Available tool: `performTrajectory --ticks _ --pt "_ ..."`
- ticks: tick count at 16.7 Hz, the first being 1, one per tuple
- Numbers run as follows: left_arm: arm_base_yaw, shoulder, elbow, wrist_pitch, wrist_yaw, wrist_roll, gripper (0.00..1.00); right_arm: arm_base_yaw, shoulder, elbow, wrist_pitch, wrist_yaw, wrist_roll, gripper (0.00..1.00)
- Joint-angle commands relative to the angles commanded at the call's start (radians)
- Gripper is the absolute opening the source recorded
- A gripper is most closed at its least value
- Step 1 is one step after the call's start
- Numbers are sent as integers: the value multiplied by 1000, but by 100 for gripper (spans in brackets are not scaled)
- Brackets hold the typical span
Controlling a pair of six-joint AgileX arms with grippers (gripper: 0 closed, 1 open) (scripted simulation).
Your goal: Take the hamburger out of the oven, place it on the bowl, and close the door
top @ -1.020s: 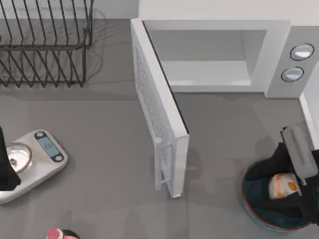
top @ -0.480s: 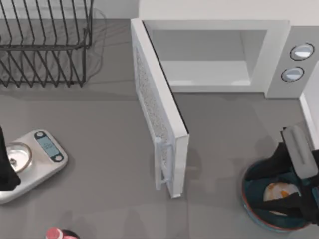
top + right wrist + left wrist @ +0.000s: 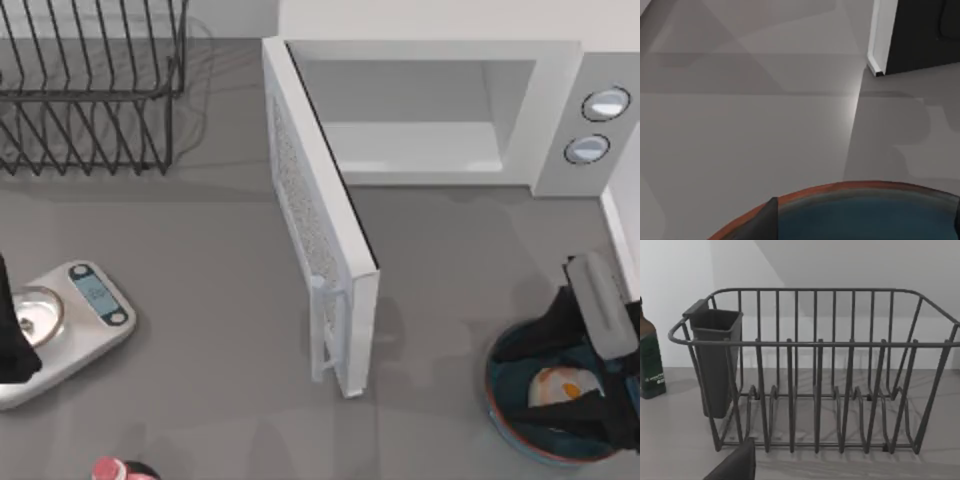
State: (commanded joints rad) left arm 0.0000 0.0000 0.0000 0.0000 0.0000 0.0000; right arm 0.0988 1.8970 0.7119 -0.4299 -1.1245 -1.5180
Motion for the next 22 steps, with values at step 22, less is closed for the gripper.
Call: performTrajectory --ticks 22 --pt "0 0 0 0 0 0 100 -72 -1090 -395 231 633 847 100"
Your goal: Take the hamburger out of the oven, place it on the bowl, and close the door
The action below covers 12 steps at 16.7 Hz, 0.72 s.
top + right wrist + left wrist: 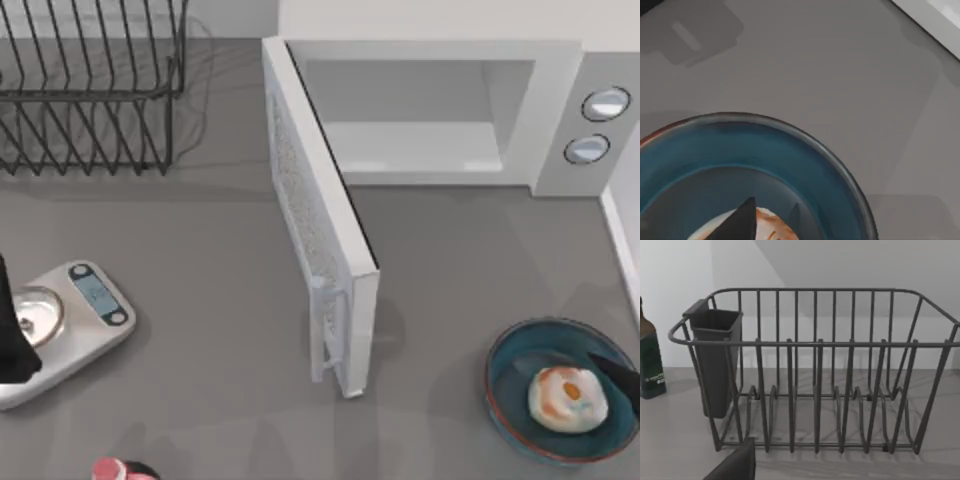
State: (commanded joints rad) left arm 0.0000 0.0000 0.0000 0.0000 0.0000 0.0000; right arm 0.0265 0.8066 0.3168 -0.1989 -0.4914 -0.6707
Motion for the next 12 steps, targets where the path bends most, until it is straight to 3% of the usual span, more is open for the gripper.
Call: performTrajectory --ticks 7,12 --pt "0 0 0 0 0 0 100 -18 -543 -211 133 327 448 100" --pt "0 0 0 0 0 0 100 -26 -778 -304 191 473 647 100"
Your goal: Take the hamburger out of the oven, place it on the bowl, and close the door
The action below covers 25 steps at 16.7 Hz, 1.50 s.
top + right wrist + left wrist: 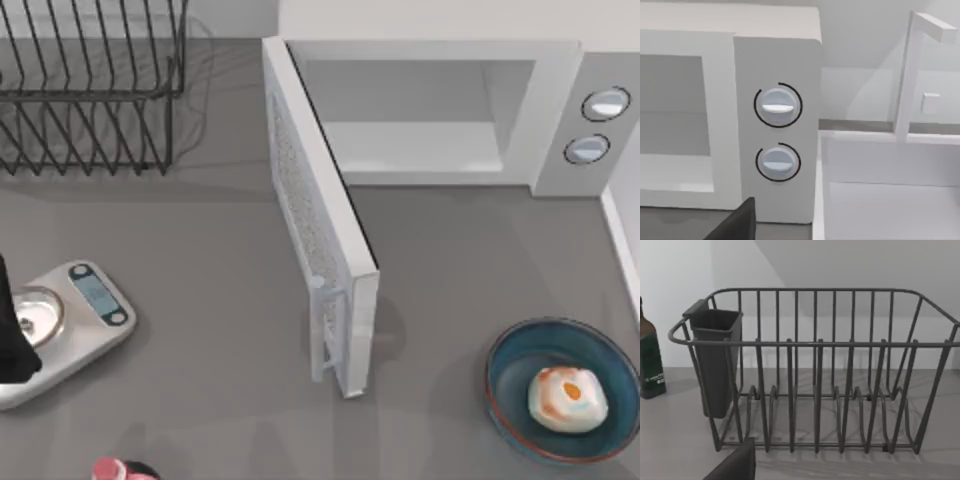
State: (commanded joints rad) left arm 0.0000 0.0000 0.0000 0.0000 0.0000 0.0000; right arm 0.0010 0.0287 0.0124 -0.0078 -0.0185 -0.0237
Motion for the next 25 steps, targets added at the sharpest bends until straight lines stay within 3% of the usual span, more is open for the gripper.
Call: performTrajectory --ticks 7,20,25 --pt "0 0 0 0 0 0 100 -1 -29 -12 8 19 24 100" --pt "0 0 0 0 0 0 2 -1 -29 -12 8 19 24 100" --pt "0 0 0 0 0 0 0 -1 -29 -12 8 19 24 100"
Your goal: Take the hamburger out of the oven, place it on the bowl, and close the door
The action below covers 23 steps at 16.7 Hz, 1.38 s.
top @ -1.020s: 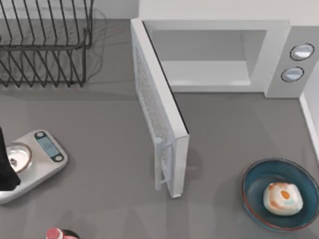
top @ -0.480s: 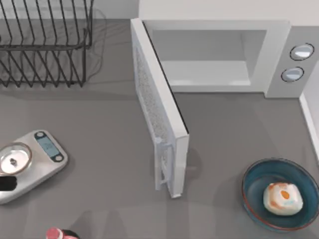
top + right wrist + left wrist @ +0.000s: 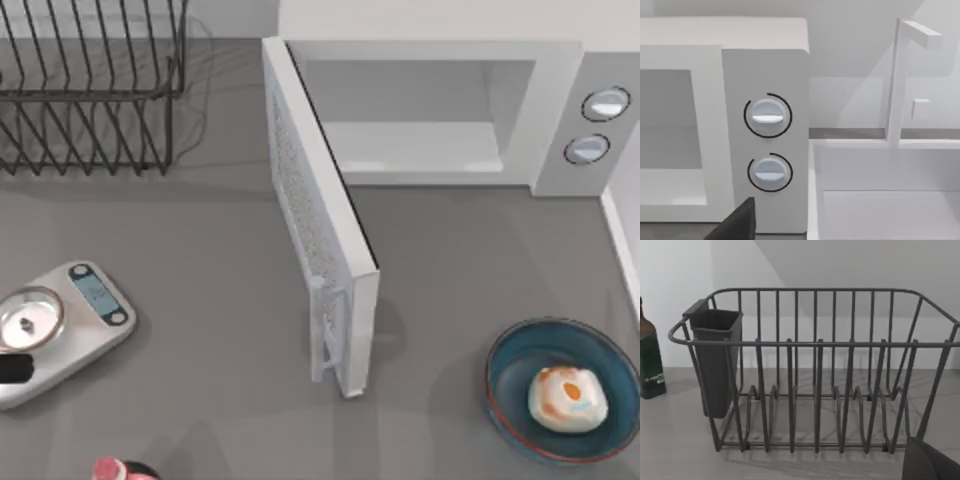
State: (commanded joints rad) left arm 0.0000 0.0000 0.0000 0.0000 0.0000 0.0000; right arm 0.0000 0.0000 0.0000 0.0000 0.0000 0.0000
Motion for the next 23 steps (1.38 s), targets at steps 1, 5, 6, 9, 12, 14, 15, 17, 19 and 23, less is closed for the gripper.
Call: performTrajectory --ticks 1,5,6,9,12,14,15,17,19,23 --pt "0 0 0 0 0 0 0 0 0 0 0 0 0 100" --pt "-4 -2 0 -3 -4 0 0 0 0 0 0 0 0 100" --pt "-18 -10 2 -11 -18 0 0 0 0 0 0 0 0 100" --pt "-111 -47 9 -56 -111 -1 0 0 0 0 0 0 0 100" --pt "-178 -75 15 -89 -178 -1 0 0 0 0 0 0 0 100" --pt "-183 -77 15 -92 -183 -1 0 0 0 0 0 0 0 100" --pt "-183 -77 15 -92 -183 -1 0 0 0 0 0 0 0 100" --pt "-180 -72 14 -91 -180 -3 0 0 0 0 0 0 0 100" --pt "-202 -38 43 -108 -193 -22 0 0 0 0 0 0 0 100" --pt "-311 155 192 -198 -256 -122 0 0 0 0 0 0 0 100"
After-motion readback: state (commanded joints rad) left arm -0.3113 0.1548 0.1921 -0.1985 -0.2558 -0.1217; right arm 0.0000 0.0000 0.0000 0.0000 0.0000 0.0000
